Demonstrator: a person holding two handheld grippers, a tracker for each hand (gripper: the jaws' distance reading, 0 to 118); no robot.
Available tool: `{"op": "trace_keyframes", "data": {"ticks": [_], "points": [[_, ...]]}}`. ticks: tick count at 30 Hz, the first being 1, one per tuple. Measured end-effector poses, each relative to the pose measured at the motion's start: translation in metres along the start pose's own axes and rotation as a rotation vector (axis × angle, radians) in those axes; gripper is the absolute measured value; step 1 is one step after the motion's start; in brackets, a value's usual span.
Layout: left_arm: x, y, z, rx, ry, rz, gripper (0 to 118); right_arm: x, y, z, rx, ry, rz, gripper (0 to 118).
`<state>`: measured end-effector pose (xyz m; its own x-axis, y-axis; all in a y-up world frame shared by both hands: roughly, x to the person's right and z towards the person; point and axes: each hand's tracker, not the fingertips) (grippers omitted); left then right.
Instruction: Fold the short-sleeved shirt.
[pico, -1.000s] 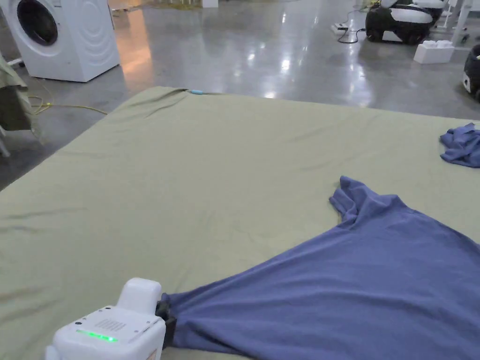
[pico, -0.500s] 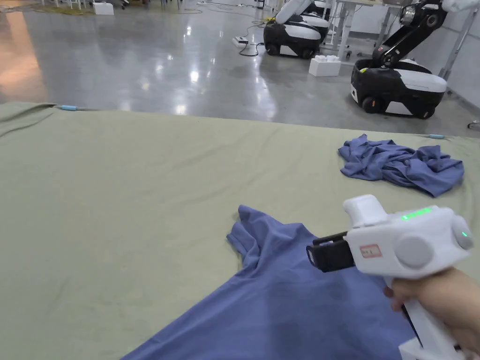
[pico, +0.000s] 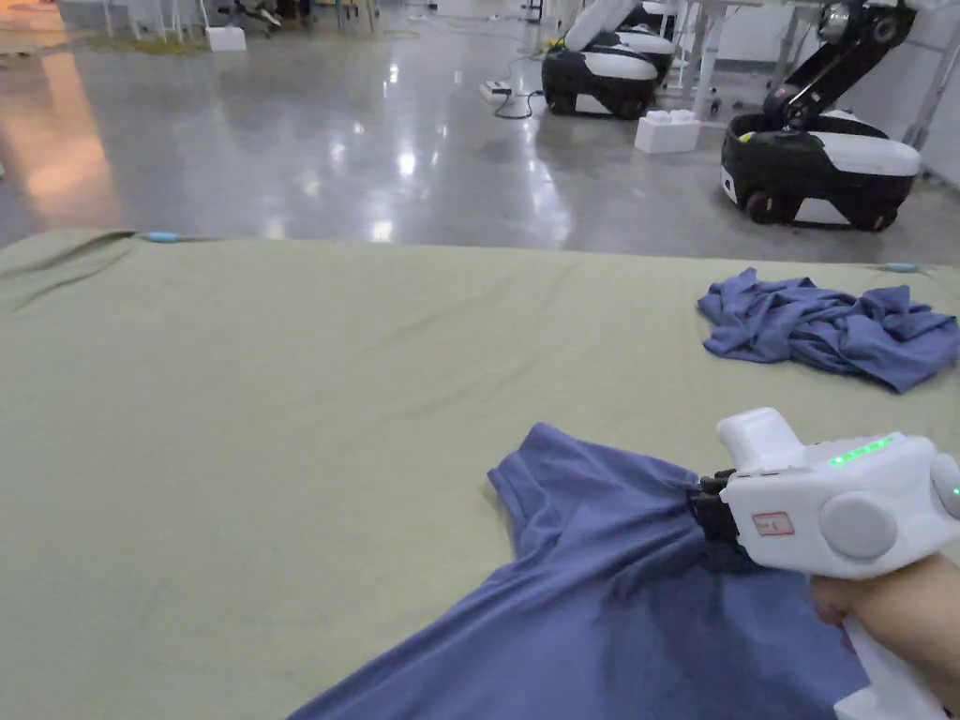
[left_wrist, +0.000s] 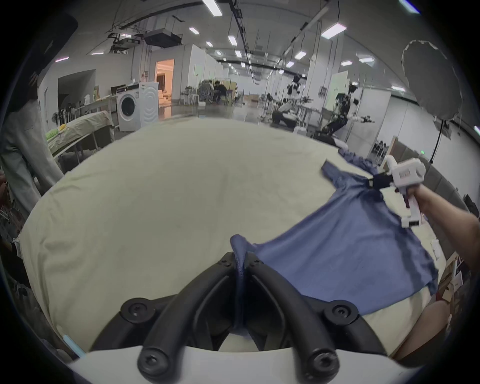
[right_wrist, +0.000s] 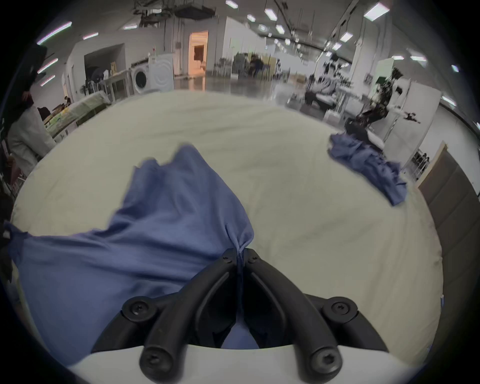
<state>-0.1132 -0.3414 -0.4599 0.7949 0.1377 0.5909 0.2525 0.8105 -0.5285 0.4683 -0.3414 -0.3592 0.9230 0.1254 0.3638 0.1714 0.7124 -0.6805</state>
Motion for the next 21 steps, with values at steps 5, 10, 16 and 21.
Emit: {"op": "trace_keyframes", "data": {"ticks": [5,10,16,21], "points": [[0.000,0.061,0.047,0.156,-0.069,0.018,4,0.005,0.026,0.136,0.198,-0.087,-0.013,5],[0.009,0.127,0.099,0.318,-0.169,0.020,4,0.025,0.051,0.290,0.368,-0.190,-0.052,4],[0.025,0.209,0.170,0.487,-0.202,-0.054,4,0.034,0.058,0.449,0.530,-0.335,-0.078,5],[0.040,0.266,0.211,0.565,-0.195,-0.122,4,0.027,0.064,0.532,0.632,-0.364,-0.106,5]]}}
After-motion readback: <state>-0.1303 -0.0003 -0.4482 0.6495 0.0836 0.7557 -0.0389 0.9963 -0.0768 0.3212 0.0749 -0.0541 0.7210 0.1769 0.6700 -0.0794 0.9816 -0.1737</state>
